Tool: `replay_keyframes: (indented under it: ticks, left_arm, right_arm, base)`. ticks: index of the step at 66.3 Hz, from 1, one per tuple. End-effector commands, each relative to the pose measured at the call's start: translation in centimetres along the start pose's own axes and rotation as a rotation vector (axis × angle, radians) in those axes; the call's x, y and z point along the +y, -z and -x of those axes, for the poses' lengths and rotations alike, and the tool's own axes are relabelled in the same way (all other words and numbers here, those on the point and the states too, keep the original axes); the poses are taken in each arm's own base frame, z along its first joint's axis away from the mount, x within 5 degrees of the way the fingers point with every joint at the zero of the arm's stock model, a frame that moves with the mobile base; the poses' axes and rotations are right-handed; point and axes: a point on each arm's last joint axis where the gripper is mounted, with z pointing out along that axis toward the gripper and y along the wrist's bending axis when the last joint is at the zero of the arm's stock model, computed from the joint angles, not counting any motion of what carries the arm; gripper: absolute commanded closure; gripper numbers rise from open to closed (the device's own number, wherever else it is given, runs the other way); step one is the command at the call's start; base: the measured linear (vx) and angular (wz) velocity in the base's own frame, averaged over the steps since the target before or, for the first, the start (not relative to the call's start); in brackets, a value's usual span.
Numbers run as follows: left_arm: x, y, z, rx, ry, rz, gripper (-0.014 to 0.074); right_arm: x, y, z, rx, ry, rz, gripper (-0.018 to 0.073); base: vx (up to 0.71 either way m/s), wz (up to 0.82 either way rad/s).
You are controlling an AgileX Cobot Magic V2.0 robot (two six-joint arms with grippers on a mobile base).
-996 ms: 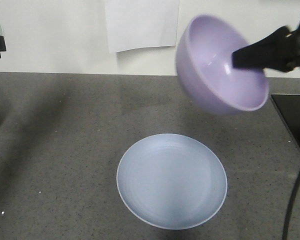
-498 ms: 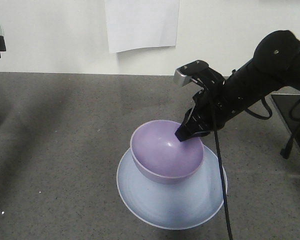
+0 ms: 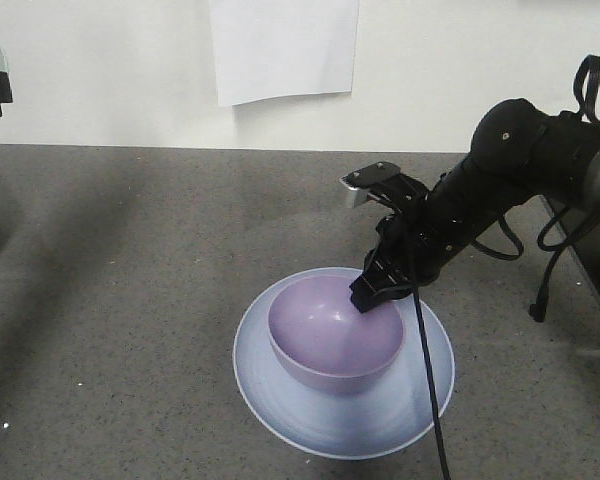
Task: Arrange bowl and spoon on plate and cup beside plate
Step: 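Lower the lavender bowl with the right gripper onto the plate, then open the right gripper and lift it away from the bowl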
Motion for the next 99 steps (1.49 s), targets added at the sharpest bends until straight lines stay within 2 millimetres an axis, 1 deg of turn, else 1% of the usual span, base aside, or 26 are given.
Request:
replay_keyframes:
  ticks: [1,16,41,46,57,64,70,77,82,90,95,99]
  left_arm:
    - [-0.4,1.5,1.4,-0.11,0.008,-0.01,0.0602]
    - [-0.4,1.5,1.4,-0.11,0.008,-0.01,0.0602]
    - [-0.4,1.5,1.4,-0.11,0.008,-0.01,0.0602]
    - [-0.4,1.5,1.4,-0.11,0.008,-0.01,0.0602]
    - [-0.4,1.5,1.4,-0.11,0.008,-0.01,0.0602]
    - [-0.4,1.5,1.4,-0.11,0.008,-0.01,0.0602]
    - [-0.4,1.5,1.4,-0.11,0.008,-0.01,0.0602]
    - [-0.4,1.5,1.4,-0.11,0.008,-0.01,0.0602]
    - [-0.4,1.5,1.4,-0.11,0.008,-0.01,0.0602]
    - [-0.4,1.5,1.4,-0.11,0.008,-0.01,0.0602]
    - [-0.4,1.5,1.4,-0.11,0.008,-0.01,0.0602]
    - [-0.4,1.5,1.4,-0.11,0.008,-0.01,0.0602]
  right_arm:
    - [0.9,2.1,0.7,-0.059,0.025,-0.012,0.0545]
    - [0.9,2.0,0.6,-0.044,0.027,-0.007,0.0497]
    - [0.7,2.1,0.7,-0.064,0.013,-0.025,0.03]
    - [0.7,2.1,0.8,-0.072,0.002,-0.031,0.0274]
    - [0.6,2.2,1.0,-0.083,0.006,-0.045,0.026]
    - [0.6,3.0,1.6,-0.099,0.01,-0.059,0.026]
    - [0.9,4.3,2.5,-0.124,0.025,-0.071,0.026]
    - [1.5,6.7,3.7,-0.166,0.043,-0.104,0.0261]
    - [2.2,8.9,4.5,-0.215,0.05,-0.148,0.0261]
    - [4.1,13.4,5.1,-0.331,0.063,-0.222,0.0263]
    - [5.7,16.0,4.9,-0.398,0.084,-0.247,0.0277]
    - [7.1,17.9,4.2,-0.448,0.099,-0.262,0.0306]
  base:
    - [0.0,0.0]
    - [0.0,0.0]
    - [0.0,0.0]
    - [0.0,0.0]
    - [0.0,0.0]
    - [0.0,0.0]
    - [0.0,0.0]
    - [0.0,0.0]
    - [0.0,0.0]
    - [0.0,0.0]
    - [0.0,0.0]
    - [0.0,0.0]
